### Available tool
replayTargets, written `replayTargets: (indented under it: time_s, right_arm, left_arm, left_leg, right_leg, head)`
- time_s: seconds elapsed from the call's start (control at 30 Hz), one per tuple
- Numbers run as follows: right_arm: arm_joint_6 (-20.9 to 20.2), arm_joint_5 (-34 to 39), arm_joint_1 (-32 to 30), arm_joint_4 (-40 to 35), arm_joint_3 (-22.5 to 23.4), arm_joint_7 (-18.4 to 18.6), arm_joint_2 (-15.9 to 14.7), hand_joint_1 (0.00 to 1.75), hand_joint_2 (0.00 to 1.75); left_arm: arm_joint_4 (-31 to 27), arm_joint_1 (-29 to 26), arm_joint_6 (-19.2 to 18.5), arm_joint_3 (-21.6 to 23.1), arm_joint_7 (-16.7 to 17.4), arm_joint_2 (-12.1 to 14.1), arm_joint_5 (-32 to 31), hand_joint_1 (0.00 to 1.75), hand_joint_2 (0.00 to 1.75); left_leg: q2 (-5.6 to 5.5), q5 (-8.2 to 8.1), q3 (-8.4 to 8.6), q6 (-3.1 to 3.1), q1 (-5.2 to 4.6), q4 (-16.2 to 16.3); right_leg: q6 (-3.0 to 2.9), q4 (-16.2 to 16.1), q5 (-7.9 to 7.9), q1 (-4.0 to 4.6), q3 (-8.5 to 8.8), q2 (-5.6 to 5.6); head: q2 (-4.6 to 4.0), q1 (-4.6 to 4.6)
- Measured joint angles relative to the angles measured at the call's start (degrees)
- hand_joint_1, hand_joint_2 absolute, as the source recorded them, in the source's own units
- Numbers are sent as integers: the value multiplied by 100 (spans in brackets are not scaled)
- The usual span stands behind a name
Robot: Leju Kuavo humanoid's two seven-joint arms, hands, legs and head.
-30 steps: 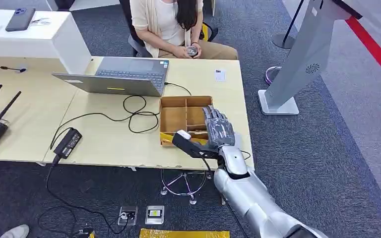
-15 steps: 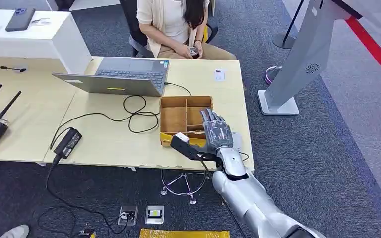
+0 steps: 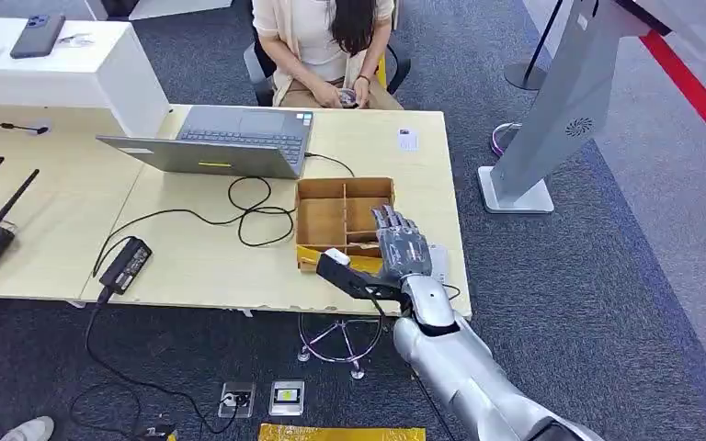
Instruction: Pass the card to the sensor for recognition and then transmit it.
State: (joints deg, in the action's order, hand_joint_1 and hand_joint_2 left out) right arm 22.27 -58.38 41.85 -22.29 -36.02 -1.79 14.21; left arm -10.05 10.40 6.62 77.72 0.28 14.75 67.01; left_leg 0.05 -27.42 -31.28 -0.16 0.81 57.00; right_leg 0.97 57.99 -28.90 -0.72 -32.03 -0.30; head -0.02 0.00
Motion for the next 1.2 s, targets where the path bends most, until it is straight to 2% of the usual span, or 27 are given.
replayTargets:
  time_s: [0.33, 0.37, 0.4, 0.63, 1.2]
  right_arm:
    - [-17, 9, 0, 42, -4, 0, -4, 0, 175]
    - [-20, 11, 0, 44, -4, 2, -9, 19, 175]
    - [-35, 24, 0, 46, -4, 4, -20, 175, 175]
    - [-179, 70, -16, 87, -4, -46, -35, 175, 175]
    - [-181, 135, -19, 87, -4, -94, -50, 175, 175]
  left_arm:
    - [0, 0, -2, 4, 2, 0, 0, 0, 0]
    - [0, 0, -4, 7, 2, 0, 0, 0, 0]
    - [0, 1, -7, 7, 0, 0, -2, 0, 0]
    - [0, 7, -28, 11, 2, 0, -17, 0, 0]
    - [0, 11, -26, 96, 15, 0, -17, 0, 0]
  left_leg:
    - [0, 0, 0, 0, 0, 0]
    - [0, 0, 0, 0, 0, 0]
    - [0, 0, 0, 0, 0, 0]
    - [0, 0, 0, 0, 0, 0]
    - [1, 0, 4, 0, 0, 0]
  right_leg:
    - [0, 0, 0, 0, 0, 0]
    - [0, 0, 0, 0, 0, 0]
    - [0, 0, 0, 0, 0, 0]
    - [0, 0, 0, 0, -1, 1]
    - [0, 0, 0, 0, 0, 1]
  head:
    - [0, 0]
    - [2, 0]
    - [2, 0]
    - [0, 0]
    - [2, 0]
